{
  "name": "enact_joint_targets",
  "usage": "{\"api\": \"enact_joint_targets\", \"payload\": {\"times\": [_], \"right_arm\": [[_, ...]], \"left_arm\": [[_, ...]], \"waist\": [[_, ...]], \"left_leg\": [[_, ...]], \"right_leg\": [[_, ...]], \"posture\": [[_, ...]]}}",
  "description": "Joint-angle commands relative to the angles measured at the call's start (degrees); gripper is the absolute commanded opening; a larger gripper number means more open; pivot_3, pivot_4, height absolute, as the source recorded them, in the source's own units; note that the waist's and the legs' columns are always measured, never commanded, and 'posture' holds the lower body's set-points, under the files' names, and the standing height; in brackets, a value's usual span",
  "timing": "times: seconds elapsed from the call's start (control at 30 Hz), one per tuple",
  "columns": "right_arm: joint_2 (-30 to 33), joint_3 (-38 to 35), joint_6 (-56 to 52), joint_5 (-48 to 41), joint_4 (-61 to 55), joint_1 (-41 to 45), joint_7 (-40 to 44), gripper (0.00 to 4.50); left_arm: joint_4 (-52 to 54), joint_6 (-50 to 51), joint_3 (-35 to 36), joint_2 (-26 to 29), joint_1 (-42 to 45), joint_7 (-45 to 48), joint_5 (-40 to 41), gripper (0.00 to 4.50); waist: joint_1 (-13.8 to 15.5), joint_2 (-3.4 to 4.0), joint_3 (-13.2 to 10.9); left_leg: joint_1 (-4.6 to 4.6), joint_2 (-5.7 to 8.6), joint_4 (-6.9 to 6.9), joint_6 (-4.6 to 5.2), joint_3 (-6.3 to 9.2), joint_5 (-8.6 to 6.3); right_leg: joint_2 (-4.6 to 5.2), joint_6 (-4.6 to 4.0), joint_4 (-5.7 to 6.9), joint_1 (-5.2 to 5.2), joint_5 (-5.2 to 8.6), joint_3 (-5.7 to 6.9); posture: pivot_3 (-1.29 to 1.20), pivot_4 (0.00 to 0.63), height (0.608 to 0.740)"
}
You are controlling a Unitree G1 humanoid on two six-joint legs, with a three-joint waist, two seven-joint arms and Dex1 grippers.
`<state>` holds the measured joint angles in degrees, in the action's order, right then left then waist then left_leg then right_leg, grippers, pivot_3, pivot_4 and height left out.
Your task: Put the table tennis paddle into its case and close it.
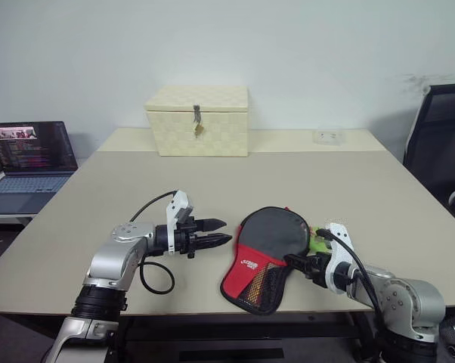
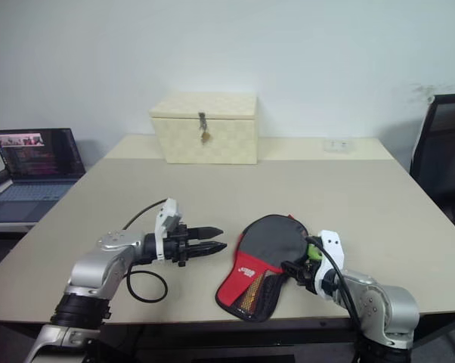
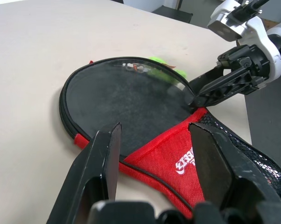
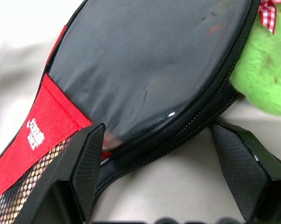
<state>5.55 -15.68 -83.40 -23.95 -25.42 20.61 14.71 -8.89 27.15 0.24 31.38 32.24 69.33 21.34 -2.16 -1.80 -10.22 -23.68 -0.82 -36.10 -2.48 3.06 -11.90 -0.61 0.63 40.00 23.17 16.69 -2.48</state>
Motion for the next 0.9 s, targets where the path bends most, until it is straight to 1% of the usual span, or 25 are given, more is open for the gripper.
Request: {"api": "enact_joint_targets", "payload": {"times": [0.03, 0.1, 0.13, 0.23, 0.27, 0.37, 0.4, 0.53, 0.63, 0.67, 0.9], "right_arm": [[1.76, 2.56, 5.37, 0.68, 4.6, 1.55, 0.54, 3.24], [4.12, 4.81, 8.14, 0.72, 7.8, 3.14, 2.3, 2.56], [5.44, 6.13, 9.58, 0.64, 9.41, 4.03, 3.48, 2.13], [8.43, 8.77, 12.81, 0.6, 13.56, 6.62, 6.11, 1.15], [9.35, 9.57, 13.84, 0.68, 14.92, 7.46, 6.96, 0.9], [13.86, 14.72, 19.91, 2.19, 22.72, 13.57, 13.07, 0.14], [14.62, 15.82, 21.0, 2.4, 24.27, 14.73, 14.16, 0.01], [15.98, 20.74, 25.65, 3.79, 30.03, 19.54, 19.12, 0.01], [15.82, 22.99, 27.89, 5.39, 33.59, 21.64, 20.12, 0.01], [15.72, 23.35, 28.32, 5.82, 34.43, 21.96, 20.27, 0.01], [16.57, 23.8, 26.44, 6.0, 32.72, 19.27, 20.51, 0.01]], "left_arm": [[1.49, -0.76, -0.16, 0.85, 0.8, -0.12, 0.57, 2.51], [1.46, -0.77, -0.19, 0.85, 0.85, -0.13, 0.55, 2.51], [1.47, -0.75, -0.2, 0.85, 0.87, -0.14, 0.56, 2.51], [1.45, -0.81, -0.25, 0.86, 0.88, -0.13, 0.52, 2.51], [1.43, -0.84, -0.26, 0.85, 0.88, -0.14, 0.52, 2.51], [1.79, -0.8, -0.39, 0.72, 0.51, -0.39, 0.48, 2.51], [1.89, -0.8, -0.41, 0.7, 0.42, -0.46, 0.49, 2.51], [2.34, -0.68, -0.39, 0.83, -0.02, -0.83, 0.68, 2.51], [2.78, -0.69, -0.37, 1.04, -0.51, -1.21, 0.79, 2.51], [2.89, -0.65, -0.33, 1.09, -0.6, -1.38, 0.85, 2.51], [3.43, -0.72, -0.14, 1.79, -1.23, -1.74, 0.91, 2.51]], "waist": [[-0.33, 0.0, 0.0], [-0.73, 0.0, 0.0], [-0.87, 0.0, 0.0], [-1.26, 0.0, 0.0], [-1.3, 0.0, 0.0], [-1.56, 0.02, -0.02], [-1.56, 0.02, -0.02], [-1.25, 0.02, -0.02], [-1.12, 0.02, -0.02], [-1.11, 0.02, -0.02], [-1.04, 0.02, -0.02]], "left_leg": [[0.02, 0.0, 0.0, 0.0, -0.02, 0.0], [0.07, -0.01, 0.0, 0.0, -0.08, 0.01], [0.11, -0.01, 0.0, 0.01, -0.11, 0.01], [0.17, -0.03, 0.0, 0.03, -0.16, 0.03], [0.18, -0.03, 0.01, 0.03, -0.18, 0.03], [0.19, -0.05, 0.03, 0.04, -0.21, 0.03], [0.2, -0.05, 0.03, 0.04, -0.23, 0.03], [0.09, -0.04, 0.06, 0.05, -0.15, 0.02], [-0.04, -0.03, 0.05, 0.05, -0.08, 0.01], [-0.07, -0.03, 0.05, 0.05, -0.05, 0.01], [-0.08, -0.04, 0.05, 0.05, 0.01, 0.01]], "right_leg": [[-0.01, 0.0, 0.0, 0.0, 0.0, 0.0], [-0.03, 0.01, 0.0, -0.02, 0.0, 0.0], [-0.05, 0.03, 0.01, -0.04, -0.02, -0.01], [-0.08, 0.04, 0.02, -0.06, -0.03, -0.04], [-0.09, 0.04, 0.02, -0.06, -0.03, -0.05], [-0.12, 0.04, 0.01, -0.05, -0.03, -0.09], [-0.12, 0.04, 0.01, -0.05, -0.04, -0.1], [-0.12, 0.03, -0.03, -0.01, -0.03, -0.05], [-0.07, -0.01, -0.07, 0.04, -0.06, -0.05], [-0.04, -0.18, -0.07, 0.05, -0.15, -0.05], [-0.02, -0.22, -0.07, 0.06, -0.18, -0.02]], "posture": [[0.0, 0.15, 0.74], [0.0, 0.15, 0.74], [0.0, 0.15, 0.74], [0.0, 0.15, 0.74], [0.0, 0.15, 0.74], [0.0, 0.15, 0.74], [0.0, 0.15, 0.74], [0.0, 0.15, 0.74], [0.0, 0.15, 0.74], [0.0, 0.15, 0.74], [0.0, 0.15, 0.74]]}}
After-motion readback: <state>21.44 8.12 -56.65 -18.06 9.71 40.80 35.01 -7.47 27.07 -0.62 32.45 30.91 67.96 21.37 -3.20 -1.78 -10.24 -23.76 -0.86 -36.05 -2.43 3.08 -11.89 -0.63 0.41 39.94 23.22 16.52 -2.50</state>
